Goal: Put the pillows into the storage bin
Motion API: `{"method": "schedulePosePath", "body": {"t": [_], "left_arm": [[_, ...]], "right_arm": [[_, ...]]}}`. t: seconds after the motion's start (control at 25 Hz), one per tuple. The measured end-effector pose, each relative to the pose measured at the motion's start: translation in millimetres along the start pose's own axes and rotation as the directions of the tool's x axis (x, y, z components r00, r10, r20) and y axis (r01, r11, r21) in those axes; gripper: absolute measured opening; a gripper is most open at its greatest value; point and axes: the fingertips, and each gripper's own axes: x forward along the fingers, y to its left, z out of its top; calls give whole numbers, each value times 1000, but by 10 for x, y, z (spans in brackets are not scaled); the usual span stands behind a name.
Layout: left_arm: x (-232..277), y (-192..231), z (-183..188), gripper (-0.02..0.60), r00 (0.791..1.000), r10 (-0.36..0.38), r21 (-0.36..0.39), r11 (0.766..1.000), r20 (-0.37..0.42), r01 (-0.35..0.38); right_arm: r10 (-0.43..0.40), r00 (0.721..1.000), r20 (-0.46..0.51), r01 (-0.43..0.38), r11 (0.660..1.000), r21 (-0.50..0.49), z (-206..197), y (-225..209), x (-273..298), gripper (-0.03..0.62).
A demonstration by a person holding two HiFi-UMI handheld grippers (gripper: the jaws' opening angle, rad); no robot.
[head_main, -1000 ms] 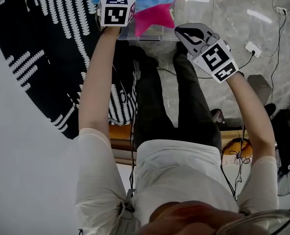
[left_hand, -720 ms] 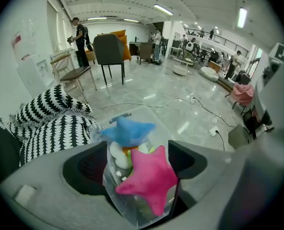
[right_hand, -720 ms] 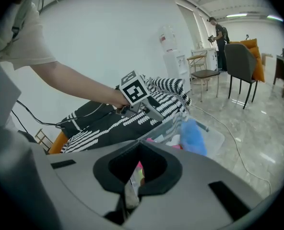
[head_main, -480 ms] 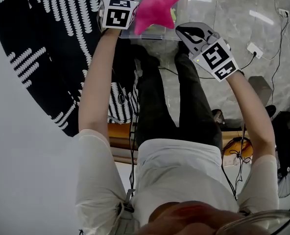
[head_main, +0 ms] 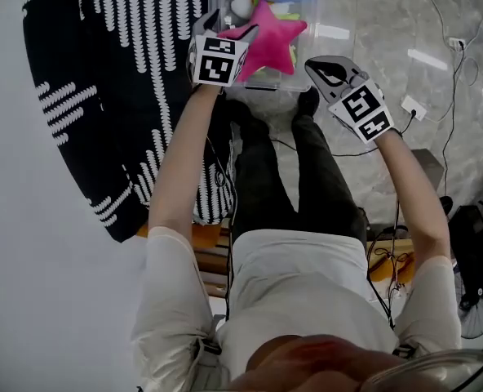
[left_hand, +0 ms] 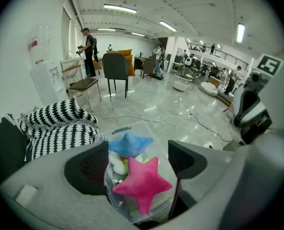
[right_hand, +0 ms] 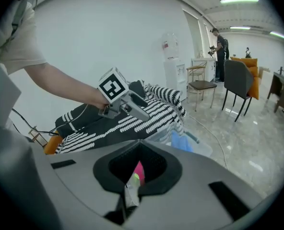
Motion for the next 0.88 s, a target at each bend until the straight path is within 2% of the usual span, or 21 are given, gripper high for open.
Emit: {"method": "schedulePosePath", "body": {"t": [0.28,0.48,0.64,0.88], "left_arm": [[-1062,-268,496,387,992,-10,-35,999,129,14],[-2025,-390,879,385,962,7,-47,999,274,6],[-2723,-473,973,352,940,27,-55,998,341,-9],[-3685,-555,1131,286,899,82,-75,996,430,-55]], "right_arm": [[-114,992,54,113,993,21,535,189,-581,0],[-203,973,106,200,979,32,974,424,-1014,0],[-258,954,150,249,965,76,1274,634,-1392,0],[-334,917,218,330,942,56,1729,832,-2036,0]]}}
